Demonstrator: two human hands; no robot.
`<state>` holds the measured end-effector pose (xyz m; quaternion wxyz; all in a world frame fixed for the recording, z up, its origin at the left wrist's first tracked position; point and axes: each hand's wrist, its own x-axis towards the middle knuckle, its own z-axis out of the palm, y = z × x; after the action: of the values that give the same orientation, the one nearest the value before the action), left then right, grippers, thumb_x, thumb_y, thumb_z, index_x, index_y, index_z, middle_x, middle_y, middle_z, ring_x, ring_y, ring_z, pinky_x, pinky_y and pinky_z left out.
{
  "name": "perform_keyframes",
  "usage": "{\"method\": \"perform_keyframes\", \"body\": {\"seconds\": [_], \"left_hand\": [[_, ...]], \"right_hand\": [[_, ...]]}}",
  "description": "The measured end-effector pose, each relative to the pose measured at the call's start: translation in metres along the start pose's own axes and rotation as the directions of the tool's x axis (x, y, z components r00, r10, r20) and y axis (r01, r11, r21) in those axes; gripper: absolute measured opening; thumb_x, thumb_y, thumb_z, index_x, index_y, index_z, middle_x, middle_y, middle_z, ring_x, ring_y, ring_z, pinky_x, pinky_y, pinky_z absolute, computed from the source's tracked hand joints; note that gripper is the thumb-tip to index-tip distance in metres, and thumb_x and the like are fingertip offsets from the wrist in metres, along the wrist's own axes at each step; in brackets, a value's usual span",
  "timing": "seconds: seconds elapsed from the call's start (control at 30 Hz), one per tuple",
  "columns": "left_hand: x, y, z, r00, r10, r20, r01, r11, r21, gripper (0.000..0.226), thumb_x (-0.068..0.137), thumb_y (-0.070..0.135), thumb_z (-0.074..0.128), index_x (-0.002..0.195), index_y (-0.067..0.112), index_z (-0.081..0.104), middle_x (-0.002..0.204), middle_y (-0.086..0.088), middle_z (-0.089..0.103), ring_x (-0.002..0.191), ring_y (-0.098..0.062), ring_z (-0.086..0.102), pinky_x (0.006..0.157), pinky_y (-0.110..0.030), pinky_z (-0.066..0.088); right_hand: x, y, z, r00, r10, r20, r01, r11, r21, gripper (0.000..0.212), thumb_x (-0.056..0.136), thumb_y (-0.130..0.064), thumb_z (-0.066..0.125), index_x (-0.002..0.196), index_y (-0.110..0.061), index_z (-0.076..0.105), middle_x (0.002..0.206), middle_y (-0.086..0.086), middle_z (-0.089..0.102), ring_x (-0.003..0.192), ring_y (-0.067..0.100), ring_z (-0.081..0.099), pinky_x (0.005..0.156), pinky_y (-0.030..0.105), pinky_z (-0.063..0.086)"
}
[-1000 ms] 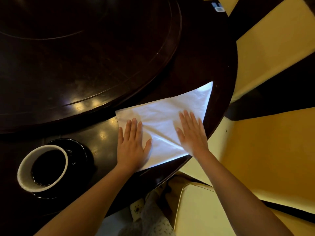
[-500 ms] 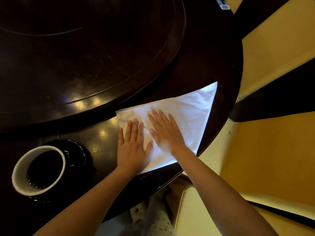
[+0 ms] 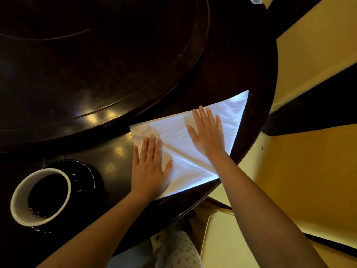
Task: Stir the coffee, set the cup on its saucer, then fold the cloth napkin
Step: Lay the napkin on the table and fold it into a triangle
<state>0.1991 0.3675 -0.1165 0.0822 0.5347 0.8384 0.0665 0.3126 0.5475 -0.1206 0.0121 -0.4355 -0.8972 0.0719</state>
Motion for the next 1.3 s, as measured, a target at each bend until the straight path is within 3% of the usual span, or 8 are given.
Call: {"method": "perform_keyframes", "body": {"seconds": [0.53, 0.7, 0.83, 1.03, 1.13, 1.2, 1.27, 1.3], "left_hand": [[0.002, 0.003, -0.002, 0.997, -0.050, 0.055, 0.049, 0.999, 0.007, 0.072, 0.090, 0.057, 0.020, 0.148, 0.017, 0.007, 0.157, -0.005, -0.001, 0.144, -0.020, -0.010, 0.116, -0.044, -0.008], [0.002, 0.002, -0.003, 0.996, -0.056, 0.073, 0.054, 0.998, 0.031, 0.072, 0.090, 0.059, 0.016, 0.147, 0.016, 0.010, 0.156, -0.006, 0.005, 0.144, -0.021, -0.003, 0.116, -0.044, -0.004], [0.002, 0.001, -0.002, 0.994, -0.061, 0.092, 0.056, 0.997, 0.057, 0.072, 0.089, 0.062, 0.010, 0.147, 0.019, 0.002, 0.157, -0.005, -0.002, 0.144, -0.020, -0.008, 0.115, -0.045, -0.004], [0.002, 0.001, -0.004, 0.990, -0.064, 0.128, 0.054, 0.995, 0.078, 0.072, 0.090, 0.061, 0.009, 0.147, 0.017, 0.002, 0.157, -0.006, -0.002, 0.144, -0.018, -0.011, 0.116, -0.042, -0.008], [0.004, 0.005, -0.009, 0.987, -0.067, 0.145, 0.059, 0.997, 0.057, 0.074, 0.088, 0.060, 0.007, 0.147, 0.015, 0.001, 0.156, -0.007, -0.005, 0.144, -0.022, -0.010, 0.115, -0.041, -0.011], [0.006, 0.021, -0.013, 0.981, -0.146, 0.131, 0.142, 0.989, 0.036, 0.075, 0.088, 0.055, 0.011, 0.146, 0.009, 0.009, 0.155, -0.011, 0.002, 0.144, -0.027, -0.002, 0.118, -0.043, -0.005], [0.004, 0.050, -0.016, 0.972, -0.230, 0.055, 0.230, 0.973, -0.004, 0.068, 0.089, 0.044, 0.024, 0.139, 0.001, 0.032, 0.147, -0.022, 0.032, 0.137, -0.036, 0.029, 0.113, -0.046, 0.022], [0.001, 0.069, -0.016, 0.972, -0.235, 0.011, 0.236, 0.972, -0.022, 0.060, 0.088, 0.040, 0.030, 0.130, 0.000, 0.044, 0.134, -0.022, 0.049, 0.124, -0.038, 0.046, 0.105, -0.044, 0.036]], "right_hand": [[0.004, 0.005, -0.004, 0.999, -0.014, 0.037, 0.013, 0.999, 0.031, 0.062, 0.093, -0.052, 0.012, 0.148, -0.023, 0.008, 0.159, 0.002, 0.007, 0.146, 0.021, 0.001, 0.119, 0.044, 0.001], [0.027, 0.040, -0.012, 0.998, 0.058, 0.027, -0.059, 0.998, 0.031, 0.061, 0.095, -0.051, 0.015, 0.148, -0.021, 0.008, 0.159, 0.003, 0.009, 0.146, 0.021, 0.001, 0.118, 0.043, 0.002], [0.042, 0.065, -0.019, 0.999, -0.008, 0.054, 0.010, 1.000, -0.027, 0.056, 0.097, -0.045, 0.018, 0.148, -0.022, 0.008, 0.159, 0.002, 0.009, 0.146, 0.023, 0.001, 0.118, 0.044, 0.002], [0.045, 0.091, -0.028, 0.996, -0.088, 0.008, 0.087, 0.993, 0.083, 0.052, 0.098, -0.031, 0.031, 0.146, -0.015, 0.020, 0.155, 0.006, 0.025, 0.144, 0.023, 0.017, 0.117, 0.042, 0.013], [0.043, 0.119, -0.042, 0.996, 0.033, -0.083, -0.026, 0.996, 0.080, 0.052, 0.095, -0.031, 0.042, 0.139, -0.007, 0.031, 0.144, 0.016, 0.039, 0.134, 0.032, 0.034, 0.109, 0.045, 0.028], [0.037, 0.131, -0.050, 0.985, 0.119, -0.128, -0.116, 0.993, 0.030, 0.051, 0.091, -0.034, 0.049, 0.130, -0.002, 0.039, 0.131, 0.022, 0.047, 0.119, 0.038, 0.043, 0.097, 0.047, 0.037], [0.031, 0.132, -0.057, 0.977, 0.182, -0.113, -0.177, 0.983, 0.053, 0.048, 0.090, -0.034, 0.053, 0.122, 0.000, 0.043, 0.121, 0.023, 0.051, 0.110, 0.038, 0.046, 0.090, 0.046, 0.040], [0.029, 0.130, -0.061, 0.972, 0.213, -0.095, -0.202, 0.973, 0.112, 0.046, 0.089, -0.032, 0.054, 0.121, 0.001, 0.044, 0.120, 0.023, 0.051, 0.110, 0.038, 0.047, 0.090, 0.045, 0.041]]}}
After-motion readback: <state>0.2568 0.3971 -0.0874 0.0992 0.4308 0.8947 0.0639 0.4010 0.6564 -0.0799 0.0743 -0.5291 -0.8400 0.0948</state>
